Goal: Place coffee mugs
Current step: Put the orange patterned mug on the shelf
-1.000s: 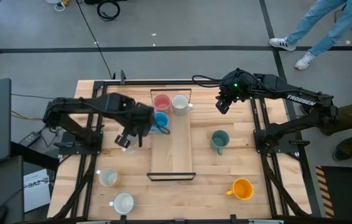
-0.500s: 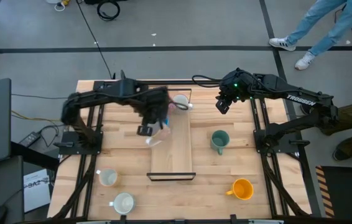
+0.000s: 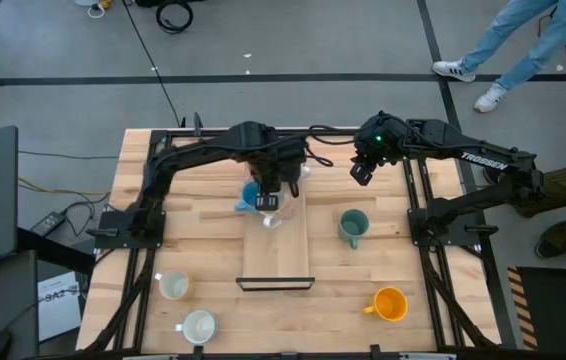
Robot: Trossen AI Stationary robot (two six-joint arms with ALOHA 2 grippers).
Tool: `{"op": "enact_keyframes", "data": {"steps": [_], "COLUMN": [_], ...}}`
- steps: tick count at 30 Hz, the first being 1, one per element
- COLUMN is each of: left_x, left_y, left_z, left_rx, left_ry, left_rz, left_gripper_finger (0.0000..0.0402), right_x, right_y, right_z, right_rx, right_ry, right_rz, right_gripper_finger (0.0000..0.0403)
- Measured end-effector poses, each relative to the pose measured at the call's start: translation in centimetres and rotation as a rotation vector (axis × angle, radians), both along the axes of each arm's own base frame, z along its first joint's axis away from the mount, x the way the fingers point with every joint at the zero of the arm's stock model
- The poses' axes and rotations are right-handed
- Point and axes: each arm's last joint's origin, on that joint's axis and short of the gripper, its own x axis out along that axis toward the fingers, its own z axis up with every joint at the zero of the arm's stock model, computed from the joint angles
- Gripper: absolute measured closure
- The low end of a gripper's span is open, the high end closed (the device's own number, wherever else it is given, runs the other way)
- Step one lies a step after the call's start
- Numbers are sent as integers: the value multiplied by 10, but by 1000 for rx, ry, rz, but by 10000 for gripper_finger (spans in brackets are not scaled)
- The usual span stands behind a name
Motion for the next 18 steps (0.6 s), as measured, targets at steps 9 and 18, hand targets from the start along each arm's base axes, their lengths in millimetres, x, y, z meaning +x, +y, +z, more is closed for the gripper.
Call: {"op": "enact_keyframes", "data": {"steps": [9, 18], "left_x": [10, 19], "left_y": [8, 9], "left_z": [-8, -10], "left_rx": [-3, -44], "left_ry": [-32, -96], "left_rz": [51, 215], "left_gripper_finger": [373, 374], "right_x": [0, 0], "right_y": [0, 0], "right_z": [0, 0], "right_rx": [-11, -12], "right_ry": [6, 3], "right_rz": [16, 16], "right_gripper_finger": [268, 268]}}
